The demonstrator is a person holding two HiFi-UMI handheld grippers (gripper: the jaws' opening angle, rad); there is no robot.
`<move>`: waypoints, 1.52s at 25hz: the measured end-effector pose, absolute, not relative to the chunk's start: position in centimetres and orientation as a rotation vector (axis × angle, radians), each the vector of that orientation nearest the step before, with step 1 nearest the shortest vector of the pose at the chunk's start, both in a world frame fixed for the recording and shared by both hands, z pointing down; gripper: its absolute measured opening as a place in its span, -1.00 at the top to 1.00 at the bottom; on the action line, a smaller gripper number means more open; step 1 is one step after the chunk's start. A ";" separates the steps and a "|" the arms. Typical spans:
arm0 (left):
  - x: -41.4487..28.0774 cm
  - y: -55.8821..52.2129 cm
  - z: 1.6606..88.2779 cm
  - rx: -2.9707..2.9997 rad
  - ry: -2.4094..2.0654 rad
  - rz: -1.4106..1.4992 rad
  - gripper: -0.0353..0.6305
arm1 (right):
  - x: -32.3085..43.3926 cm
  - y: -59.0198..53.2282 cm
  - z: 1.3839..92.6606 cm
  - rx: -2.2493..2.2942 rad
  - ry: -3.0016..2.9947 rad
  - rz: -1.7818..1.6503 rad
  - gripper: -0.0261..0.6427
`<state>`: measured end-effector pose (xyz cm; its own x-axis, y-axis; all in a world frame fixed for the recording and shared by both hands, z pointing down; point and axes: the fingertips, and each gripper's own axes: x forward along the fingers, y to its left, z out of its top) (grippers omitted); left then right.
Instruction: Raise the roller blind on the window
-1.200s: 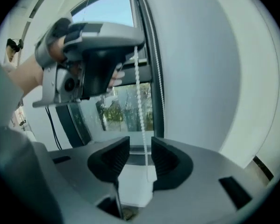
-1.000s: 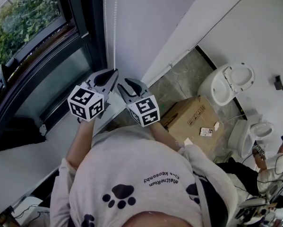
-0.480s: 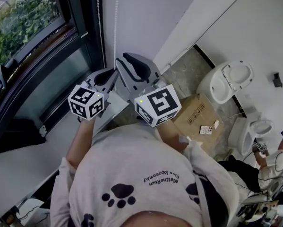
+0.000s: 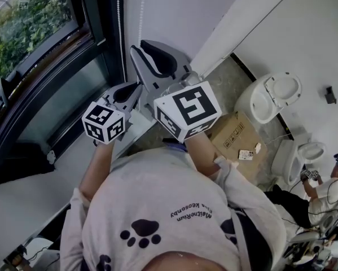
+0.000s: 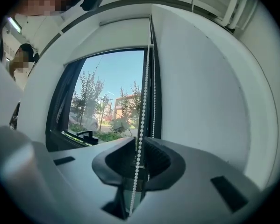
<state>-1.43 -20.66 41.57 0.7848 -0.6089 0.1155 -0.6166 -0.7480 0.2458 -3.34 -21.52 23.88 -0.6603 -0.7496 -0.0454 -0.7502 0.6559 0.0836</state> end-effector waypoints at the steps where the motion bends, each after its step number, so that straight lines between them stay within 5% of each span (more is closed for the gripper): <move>1: -1.4 -20.6 41.6 2.707 -0.948 0.040 0.87 | -3.4 -21.7 23.8 -1.300 2.853 0.148 0.76; 5: -1.5 -20.5 41.5 2.709 -0.946 0.030 0.87 | -3.6 -21.7 23.7 -1.299 2.849 0.128 0.89; 38: -2.0 -18.1 54.3 2.569 -0.983 0.263 0.87 | -3.2 -20.4 36.7 -1.431 2.914 -0.074 0.89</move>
<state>-2.01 -18.09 54.29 0.7385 -0.6028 0.3021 -0.6731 -0.6853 0.2780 -3.24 -20.39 36.73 -0.6071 -0.7862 0.1152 -0.7911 0.6117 0.0057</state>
